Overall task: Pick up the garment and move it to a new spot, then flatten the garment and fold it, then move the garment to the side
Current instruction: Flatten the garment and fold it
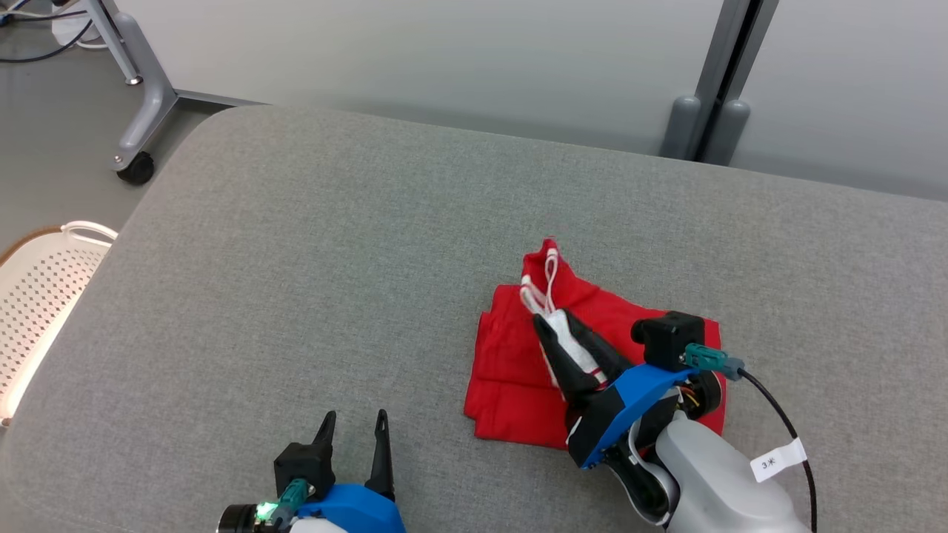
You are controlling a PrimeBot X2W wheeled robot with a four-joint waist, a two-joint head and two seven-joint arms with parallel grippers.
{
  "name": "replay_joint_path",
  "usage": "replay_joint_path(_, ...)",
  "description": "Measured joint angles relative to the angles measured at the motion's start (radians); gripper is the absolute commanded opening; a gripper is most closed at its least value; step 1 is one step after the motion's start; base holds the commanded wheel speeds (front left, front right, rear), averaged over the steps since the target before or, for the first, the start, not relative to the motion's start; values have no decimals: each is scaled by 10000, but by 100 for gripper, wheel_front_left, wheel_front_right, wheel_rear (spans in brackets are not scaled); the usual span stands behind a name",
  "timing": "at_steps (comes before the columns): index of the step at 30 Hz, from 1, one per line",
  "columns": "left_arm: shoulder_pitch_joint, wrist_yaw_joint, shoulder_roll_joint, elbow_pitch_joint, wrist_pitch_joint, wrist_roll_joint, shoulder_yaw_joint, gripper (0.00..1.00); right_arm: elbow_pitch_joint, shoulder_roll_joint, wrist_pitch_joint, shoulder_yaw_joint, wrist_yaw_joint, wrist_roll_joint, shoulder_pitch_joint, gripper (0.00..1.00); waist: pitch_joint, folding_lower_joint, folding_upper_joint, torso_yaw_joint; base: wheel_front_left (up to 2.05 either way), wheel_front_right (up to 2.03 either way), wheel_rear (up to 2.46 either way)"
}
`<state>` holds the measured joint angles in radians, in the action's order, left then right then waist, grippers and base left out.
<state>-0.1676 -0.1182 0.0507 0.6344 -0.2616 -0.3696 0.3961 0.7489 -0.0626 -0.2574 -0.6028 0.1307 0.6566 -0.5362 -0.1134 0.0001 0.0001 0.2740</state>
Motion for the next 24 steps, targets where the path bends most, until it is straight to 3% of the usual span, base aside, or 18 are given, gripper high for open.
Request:
replay_joint_path(4,-14,-142,0,-79,0,2,-84,100,61,23,-38,560,0,-539,-247,100,-2,-1,0,-190,0,0,0)
replay_joint_path(17,-52,-349,-4,-878,-2,566,-773,100,-1342,-554,-48,5033,0,-3923,1285,100,35,0,0,-1771,0,0,0)
replay_joint_path(24,75,-334,-2,-1112,0,1022,-1273,100,-1536,-274,-48,5973,0,-4966,2188,100,201,0,0,-2484,0,0,0)
